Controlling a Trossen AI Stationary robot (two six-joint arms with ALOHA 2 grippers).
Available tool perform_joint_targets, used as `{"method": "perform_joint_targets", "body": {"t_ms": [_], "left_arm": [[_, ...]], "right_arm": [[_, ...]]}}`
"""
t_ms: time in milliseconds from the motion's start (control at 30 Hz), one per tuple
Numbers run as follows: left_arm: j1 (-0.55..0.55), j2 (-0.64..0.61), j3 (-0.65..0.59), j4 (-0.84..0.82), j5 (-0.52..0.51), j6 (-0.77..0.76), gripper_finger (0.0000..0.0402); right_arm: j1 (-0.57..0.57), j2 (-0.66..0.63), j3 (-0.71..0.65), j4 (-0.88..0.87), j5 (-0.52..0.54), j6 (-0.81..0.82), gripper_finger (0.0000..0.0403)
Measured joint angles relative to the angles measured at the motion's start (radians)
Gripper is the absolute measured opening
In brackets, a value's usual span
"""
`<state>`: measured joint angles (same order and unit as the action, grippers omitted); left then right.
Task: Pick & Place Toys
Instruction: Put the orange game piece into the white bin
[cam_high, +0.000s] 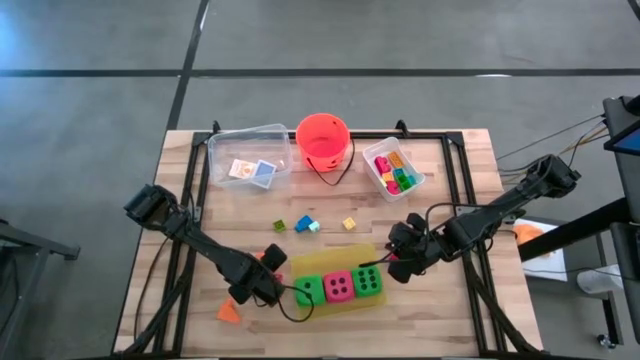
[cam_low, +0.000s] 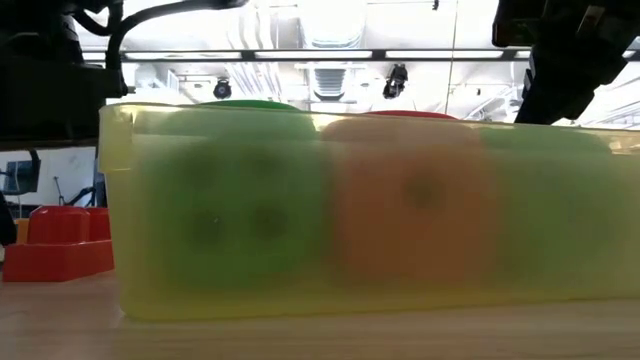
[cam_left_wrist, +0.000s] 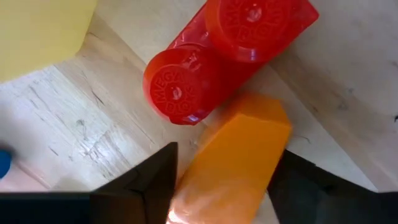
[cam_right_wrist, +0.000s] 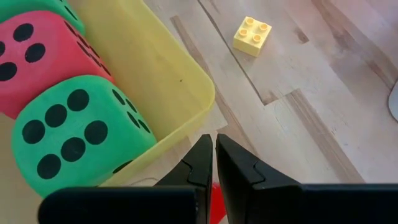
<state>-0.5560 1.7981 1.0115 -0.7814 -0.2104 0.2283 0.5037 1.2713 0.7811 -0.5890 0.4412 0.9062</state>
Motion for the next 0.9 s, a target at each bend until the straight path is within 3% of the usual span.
{"method": "perform_joint_targets", "body": {"t_ms": [167,333,600,900], "left_arm": [[0.000,0.000,0.000,-0.005,-0.001,0.000,0.0132],[0.000,0.000,0.000,-0.005,0.009,-0.006,0.0134],[0.001,-0.009,0.018,-0.033,0.021,-0.144,0.0133],[-0.003,-0.143,0.023,-0.034,0.017,-0.347,0.0133]], "right_arm": [[0.000,0.000,0.000,0.001,0.001,-0.001,0.0020],[0.000,0.000,0.000,0.002,0.002,-0.001,0.0020],[0.000,0.000,0.000,0.002,0.004,-0.001,0.0020],[0.000,0.000,0.000,0.007,0.005,-0.049,0.0020]]}}
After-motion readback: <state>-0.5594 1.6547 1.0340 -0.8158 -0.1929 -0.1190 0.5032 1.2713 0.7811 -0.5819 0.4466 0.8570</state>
